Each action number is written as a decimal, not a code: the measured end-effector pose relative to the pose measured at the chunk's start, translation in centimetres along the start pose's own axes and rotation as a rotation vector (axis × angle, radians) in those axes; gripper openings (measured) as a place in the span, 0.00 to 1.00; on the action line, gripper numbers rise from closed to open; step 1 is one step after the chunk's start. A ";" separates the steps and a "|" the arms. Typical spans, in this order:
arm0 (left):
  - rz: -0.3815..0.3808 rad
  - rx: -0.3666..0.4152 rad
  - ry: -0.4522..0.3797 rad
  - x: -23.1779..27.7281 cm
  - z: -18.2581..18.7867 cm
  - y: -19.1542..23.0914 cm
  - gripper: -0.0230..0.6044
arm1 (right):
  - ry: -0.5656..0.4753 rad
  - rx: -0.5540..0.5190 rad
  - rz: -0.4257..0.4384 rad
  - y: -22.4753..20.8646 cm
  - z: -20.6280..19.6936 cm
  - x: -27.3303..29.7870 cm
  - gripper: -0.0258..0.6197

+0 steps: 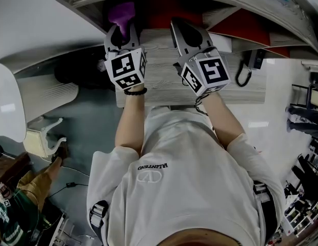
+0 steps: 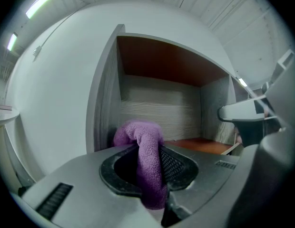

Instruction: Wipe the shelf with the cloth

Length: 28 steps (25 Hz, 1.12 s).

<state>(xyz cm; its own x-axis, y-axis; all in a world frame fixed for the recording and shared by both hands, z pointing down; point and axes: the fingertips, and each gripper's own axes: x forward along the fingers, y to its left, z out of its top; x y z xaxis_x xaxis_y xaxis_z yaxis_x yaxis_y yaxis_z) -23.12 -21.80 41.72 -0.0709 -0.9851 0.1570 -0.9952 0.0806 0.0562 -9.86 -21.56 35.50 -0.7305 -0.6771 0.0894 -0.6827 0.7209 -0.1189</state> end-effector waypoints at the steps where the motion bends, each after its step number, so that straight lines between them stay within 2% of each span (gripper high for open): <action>1: -0.004 0.003 0.002 0.0 -0.1 -0.2 0.16 | -0.001 -0.001 -0.003 -0.1 0.0 -0.2 0.04; 5: -0.017 0.029 -0.006 -0.1 0.1 -0.5 0.16 | -0.008 -0.004 -0.014 -0.7 0.2 -1.0 0.04; 13: -0.097 0.109 -0.100 -1.9 2.3 -2.5 0.16 | -0.007 -0.018 -0.059 -3.3 0.1 -4.5 0.04; 20: -0.140 0.139 -0.178 -4.3 4.3 -3.5 0.16 | -0.010 -0.039 -0.117 -5.7 0.1 -8.0 0.04; 28: -0.169 0.181 -0.207 -6.8 6.1 -4.5 0.16 | -0.028 -0.068 -0.196 -9.4 1.0 -12.2 0.04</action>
<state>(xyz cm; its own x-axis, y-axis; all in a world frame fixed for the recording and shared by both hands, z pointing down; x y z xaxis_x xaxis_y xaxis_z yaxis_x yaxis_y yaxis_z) -18.58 -16.38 34.39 0.1026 -0.9937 -0.0447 -0.9887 -0.0969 -0.1146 5.52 -20.20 34.56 -0.5837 -0.8083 0.0770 -0.8118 0.5829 -0.0347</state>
